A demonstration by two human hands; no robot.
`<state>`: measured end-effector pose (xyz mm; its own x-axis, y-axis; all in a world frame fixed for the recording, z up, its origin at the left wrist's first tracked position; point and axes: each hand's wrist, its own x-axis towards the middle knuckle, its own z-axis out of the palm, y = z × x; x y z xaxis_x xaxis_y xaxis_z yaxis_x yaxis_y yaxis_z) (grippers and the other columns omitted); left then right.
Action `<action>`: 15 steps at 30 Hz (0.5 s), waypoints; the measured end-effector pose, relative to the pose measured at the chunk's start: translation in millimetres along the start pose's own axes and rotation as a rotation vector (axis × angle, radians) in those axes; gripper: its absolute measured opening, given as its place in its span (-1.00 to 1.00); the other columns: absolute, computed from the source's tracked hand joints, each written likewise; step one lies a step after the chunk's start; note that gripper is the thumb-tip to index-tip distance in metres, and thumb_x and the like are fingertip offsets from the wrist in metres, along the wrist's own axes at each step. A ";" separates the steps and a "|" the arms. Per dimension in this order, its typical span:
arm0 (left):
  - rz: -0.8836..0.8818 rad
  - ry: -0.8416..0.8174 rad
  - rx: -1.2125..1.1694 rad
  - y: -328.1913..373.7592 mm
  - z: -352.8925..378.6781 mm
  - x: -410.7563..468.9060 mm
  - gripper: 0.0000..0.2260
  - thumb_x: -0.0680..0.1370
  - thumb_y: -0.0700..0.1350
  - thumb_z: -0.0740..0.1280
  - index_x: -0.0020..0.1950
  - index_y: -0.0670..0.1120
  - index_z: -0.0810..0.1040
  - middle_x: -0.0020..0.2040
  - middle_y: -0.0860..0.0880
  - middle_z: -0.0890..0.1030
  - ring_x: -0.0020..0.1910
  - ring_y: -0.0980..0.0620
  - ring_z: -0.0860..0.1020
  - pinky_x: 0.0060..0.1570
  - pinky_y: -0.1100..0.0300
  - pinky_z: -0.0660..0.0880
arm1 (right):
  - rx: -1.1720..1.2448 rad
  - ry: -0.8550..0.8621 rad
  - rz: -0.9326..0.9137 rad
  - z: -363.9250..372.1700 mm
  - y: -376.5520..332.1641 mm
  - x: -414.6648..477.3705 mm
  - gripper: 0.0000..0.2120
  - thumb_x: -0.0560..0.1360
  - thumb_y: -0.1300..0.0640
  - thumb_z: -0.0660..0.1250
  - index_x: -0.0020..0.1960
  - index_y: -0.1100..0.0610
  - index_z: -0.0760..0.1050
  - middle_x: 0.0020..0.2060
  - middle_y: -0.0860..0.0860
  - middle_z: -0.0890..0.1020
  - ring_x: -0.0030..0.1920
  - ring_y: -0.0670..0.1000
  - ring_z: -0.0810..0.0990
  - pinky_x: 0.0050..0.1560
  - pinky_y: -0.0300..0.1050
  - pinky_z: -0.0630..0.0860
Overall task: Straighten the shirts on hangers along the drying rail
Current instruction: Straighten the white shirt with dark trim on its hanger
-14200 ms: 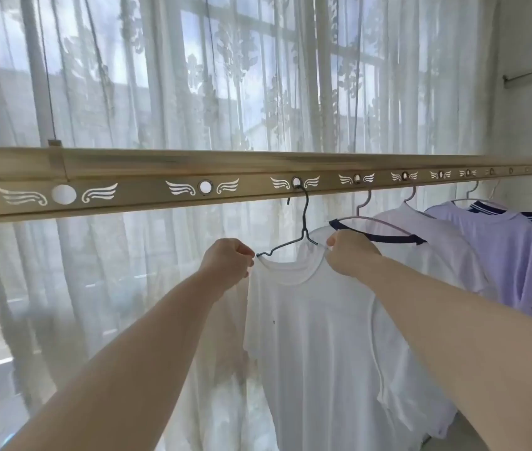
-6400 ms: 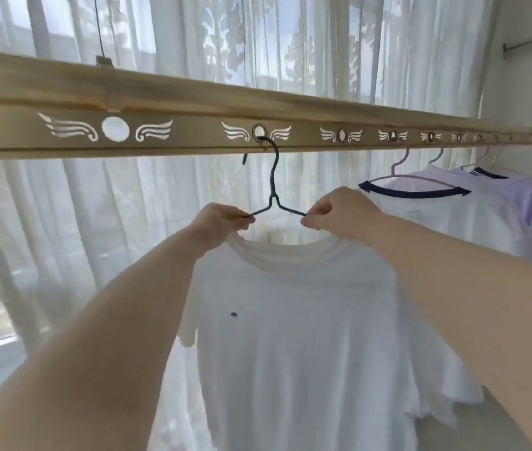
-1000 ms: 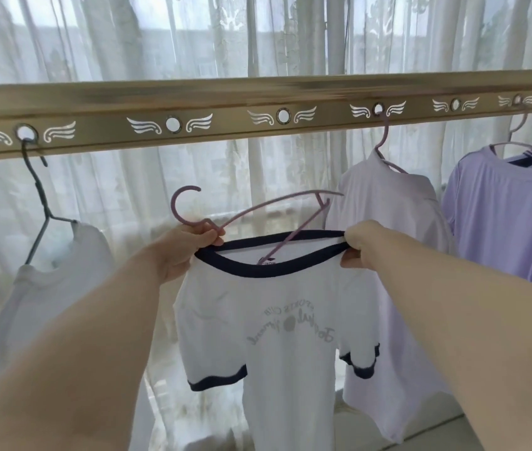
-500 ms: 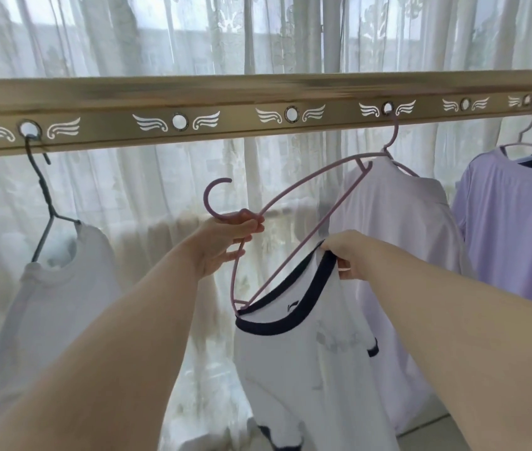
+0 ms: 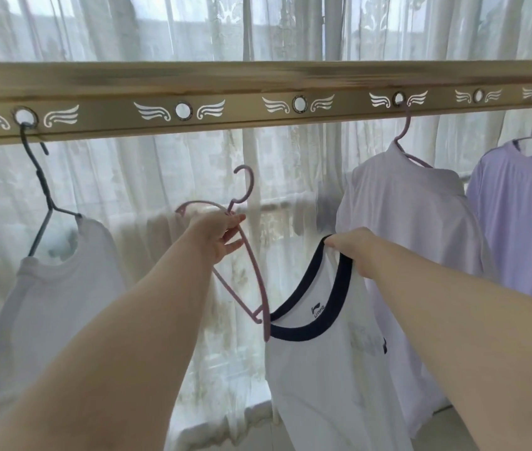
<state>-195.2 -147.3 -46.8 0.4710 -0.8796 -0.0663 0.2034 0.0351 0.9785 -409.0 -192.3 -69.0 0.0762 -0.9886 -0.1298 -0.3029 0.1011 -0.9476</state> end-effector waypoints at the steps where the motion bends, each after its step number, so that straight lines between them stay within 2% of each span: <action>1: -0.001 -0.005 -0.012 -0.7 2.9 -1.6 -0.87 0.56 -0.34 0.30 -0.06 -0.11 0.50 -0.22 0.01 0.56 -0.29 0.15 0.48 -0.14 0.16 0.56 | -0.001 -0.005 0.002 -0.5 0.9 0.5 -0.50 0.52 0.14 0.35 0.38 0.31 0.30 0.14 0.15 0.50 0.17 0.15 0.46 0.03 -0.14 0.37; 3: 0.017 0.013 -0.071 -2.9 8.7 -3.3 -0.85 0.50 -0.33 0.38 -0.14 -0.11 0.50 -0.24 0.00 0.56 -0.32 0.15 0.50 -0.40 0.28 0.56 | -0.010 -0.012 0.009 -1.5 2.0 2.0 -0.53 0.50 0.15 0.37 0.33 0.32 0.36 -0.03 0.11 0.47 0.01 0.10 0.44 -0.04 -0.16 0.37; 5: 0.043 0.054 -0.099 -5.7 13.6 -2.5 -0.84 0.48 -0.34 0.41 -0.17 -0.12 0.49 -0.24 -0.02 0.56 -0.32 0.13 0.53 -0.48 0.29 0.56 | -0.011 -0.017 0.021 -3.1 3.8 5.9 -0.60 0.47 0.17 0.39 0.25 0.32 0.44 -0.11 0.13 0.51 -0.12 0.09 0.49 -0.15 -0.12 0.44; 7: 0.064 0.090 -0.109 -9.2 17.0 -2.3 -0.85 0.48 -0.33 0.42 -0.17 -0.13 0.49 -0.24 -0.04 0.58 -0.31 0.10 0.56 -0.38 0.22 0.61 | 0.010 -0.013 0.028 -4.7 5.4 7.8 -0.71 0.46 0.20 0.38 0.13 0.30 0.48 -0.24 0.12 0.53 -0.26 0.07 0.50 -0.21 -0.12 0.47; 10: 0.082 0.115 -0.154 -12.6 20.0 -4.9 -0.88 0.51 -0.30 0.39 -0.19 -0.17 0.49 -0.23 -0.05 0.58 -0.27 0.08 0.56 -0.12 0.17 0.60 | 0.025 0.020 0.018 -7.0 5.5 10.2 -0.84 0.48 0.24 0.35 0.02 0.27 0.47 -0.31 0.11 0.50 -0.34 0.04 0.48 -0.32 -0.17 0.44; 15: 0.105 0.107 -0.200 -11.1 16.5 -6.8 -0.90 0.57 -0.25 0.32 -0.15 -0.17 0.50 -0.18 -0.01 0.59 -0.21 0.09 0.58 -0.03 0.16 0.58 | -0.001 0.107 0.021 -7.9 5.5 13.7 -0.87 0.47 0.22 0.36 -0.08 0.24 0.42 -0.28 0.09 0.45 -0.32 0.03 0.42 -0.34 -0.19 0.35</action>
<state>-214.8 -149.6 -54.0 0.5845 -0.8114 0.0025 0.3096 0.2259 0.9236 -417.1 -206.1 -73.8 -0.0320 -0.9925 -0.1180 -0.3040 0.1222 -0.9448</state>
